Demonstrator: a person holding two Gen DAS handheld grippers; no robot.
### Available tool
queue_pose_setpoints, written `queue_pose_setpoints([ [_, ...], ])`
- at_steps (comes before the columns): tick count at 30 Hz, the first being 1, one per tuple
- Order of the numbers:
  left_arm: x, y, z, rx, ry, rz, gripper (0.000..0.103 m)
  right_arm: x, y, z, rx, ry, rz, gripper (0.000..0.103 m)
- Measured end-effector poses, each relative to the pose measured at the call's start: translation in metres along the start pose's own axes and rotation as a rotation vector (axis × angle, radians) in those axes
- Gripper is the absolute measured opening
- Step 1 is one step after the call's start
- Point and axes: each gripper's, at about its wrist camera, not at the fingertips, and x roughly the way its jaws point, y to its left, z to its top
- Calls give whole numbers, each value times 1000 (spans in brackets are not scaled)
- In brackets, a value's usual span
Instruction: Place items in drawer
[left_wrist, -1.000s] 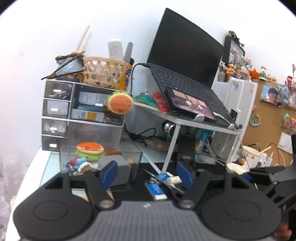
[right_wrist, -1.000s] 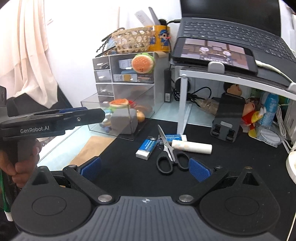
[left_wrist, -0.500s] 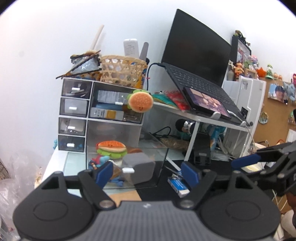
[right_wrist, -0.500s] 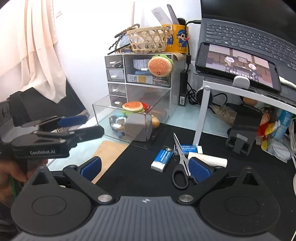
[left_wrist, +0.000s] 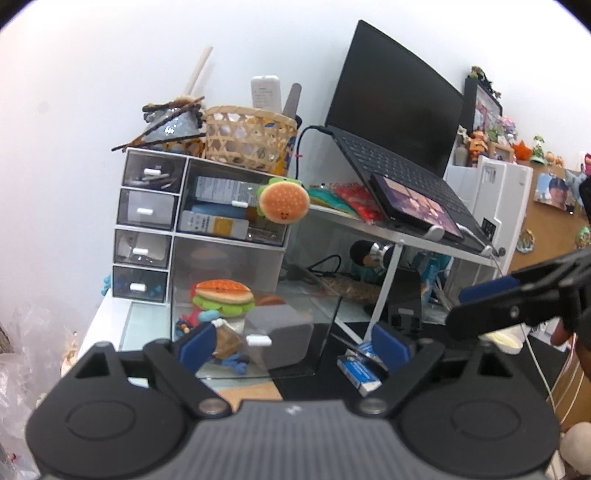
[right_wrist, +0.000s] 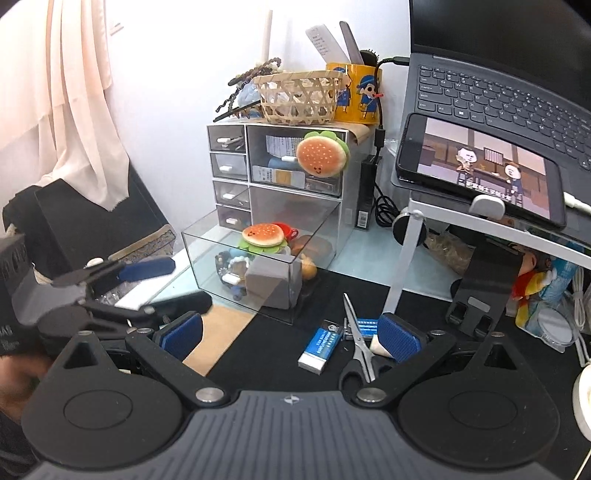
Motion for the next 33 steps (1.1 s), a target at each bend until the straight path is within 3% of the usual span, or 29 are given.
queue_pose_setpoints([
  [9, 2, 4, -3, -13, 11, -8, 93, 5, 8, 14, 4, 24, 8, 103],
  [15, 1, 17, -5, -115, 16, -12, 93, 4, 18, 27, -12, 32, 5, 103],
  [33, -9, 12, -4, -66, -17, 23, 97, 22, 50, 74, -132, 75, -10, 102],
])
